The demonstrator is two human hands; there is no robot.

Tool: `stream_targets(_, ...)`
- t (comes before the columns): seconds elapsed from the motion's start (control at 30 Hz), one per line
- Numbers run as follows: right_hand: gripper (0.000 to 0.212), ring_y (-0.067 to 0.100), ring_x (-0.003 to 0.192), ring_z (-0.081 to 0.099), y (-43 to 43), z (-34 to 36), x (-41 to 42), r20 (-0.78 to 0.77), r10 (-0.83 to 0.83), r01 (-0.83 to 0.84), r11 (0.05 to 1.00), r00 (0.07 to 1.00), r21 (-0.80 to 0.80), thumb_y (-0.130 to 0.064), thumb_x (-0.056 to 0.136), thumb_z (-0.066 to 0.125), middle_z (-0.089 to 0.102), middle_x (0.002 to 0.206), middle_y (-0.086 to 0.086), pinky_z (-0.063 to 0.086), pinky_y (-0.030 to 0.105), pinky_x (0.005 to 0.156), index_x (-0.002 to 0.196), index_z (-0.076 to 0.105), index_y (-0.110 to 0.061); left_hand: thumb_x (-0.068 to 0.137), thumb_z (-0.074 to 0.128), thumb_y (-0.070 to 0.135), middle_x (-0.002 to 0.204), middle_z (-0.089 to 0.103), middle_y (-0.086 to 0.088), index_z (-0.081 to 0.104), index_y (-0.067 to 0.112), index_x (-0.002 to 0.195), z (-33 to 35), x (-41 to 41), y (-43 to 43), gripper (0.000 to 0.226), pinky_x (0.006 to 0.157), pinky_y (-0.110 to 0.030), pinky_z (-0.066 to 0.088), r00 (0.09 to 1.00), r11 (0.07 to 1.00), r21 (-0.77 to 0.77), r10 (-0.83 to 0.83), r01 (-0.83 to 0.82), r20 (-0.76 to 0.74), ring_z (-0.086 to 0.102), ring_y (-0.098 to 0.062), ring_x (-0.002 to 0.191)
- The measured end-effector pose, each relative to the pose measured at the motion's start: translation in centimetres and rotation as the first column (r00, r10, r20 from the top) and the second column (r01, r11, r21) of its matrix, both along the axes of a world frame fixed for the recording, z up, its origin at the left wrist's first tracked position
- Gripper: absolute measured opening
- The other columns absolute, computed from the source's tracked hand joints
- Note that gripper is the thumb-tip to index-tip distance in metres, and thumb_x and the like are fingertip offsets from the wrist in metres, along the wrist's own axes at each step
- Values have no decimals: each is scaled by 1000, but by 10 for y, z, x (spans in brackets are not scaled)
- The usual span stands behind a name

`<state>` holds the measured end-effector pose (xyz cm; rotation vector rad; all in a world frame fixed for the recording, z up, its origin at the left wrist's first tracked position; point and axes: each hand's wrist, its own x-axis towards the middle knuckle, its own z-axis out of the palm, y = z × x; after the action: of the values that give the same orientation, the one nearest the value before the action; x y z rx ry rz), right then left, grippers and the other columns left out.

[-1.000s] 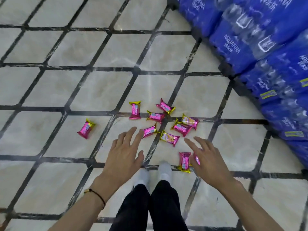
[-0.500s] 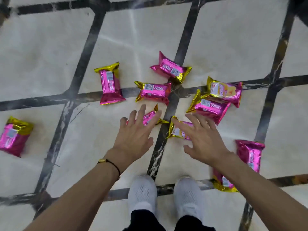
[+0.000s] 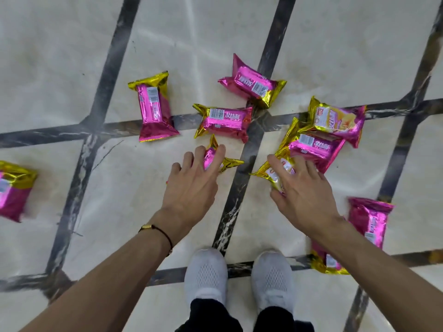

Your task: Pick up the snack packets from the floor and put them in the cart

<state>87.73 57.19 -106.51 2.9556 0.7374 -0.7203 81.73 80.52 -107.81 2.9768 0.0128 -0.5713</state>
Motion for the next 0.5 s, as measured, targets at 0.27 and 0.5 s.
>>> stream_targets(0.27, 63, 42, 103, 55, 3, 202, 11, 106, -336, 319, 936, 936, 150, -39, 94, 60, 48, 124, 21, 49, 41, 63, 150, 36, -21, 92, 63, 28, 135, 46, -18, 26, 22, 157, 208, 11, -9, 75, 70, -46, 50, 953, 948, -137, 297, -288, 51, 54, -38, 99)
stream_targets(0.5, 62, 37, 101, 55, 8, 418, 51, 101, -464, 417, 857, 880, 302, -41, 90, 64, 50, 122, 13, 43, 38, 66, 144, 38, -24, 92, 63, 26, 127, 43, -16, 28, 21, 154, 429, 53, -18, 71, 70, -51, 55, 880, 881, -255, 445, -398, 164, 54, -38, 103)
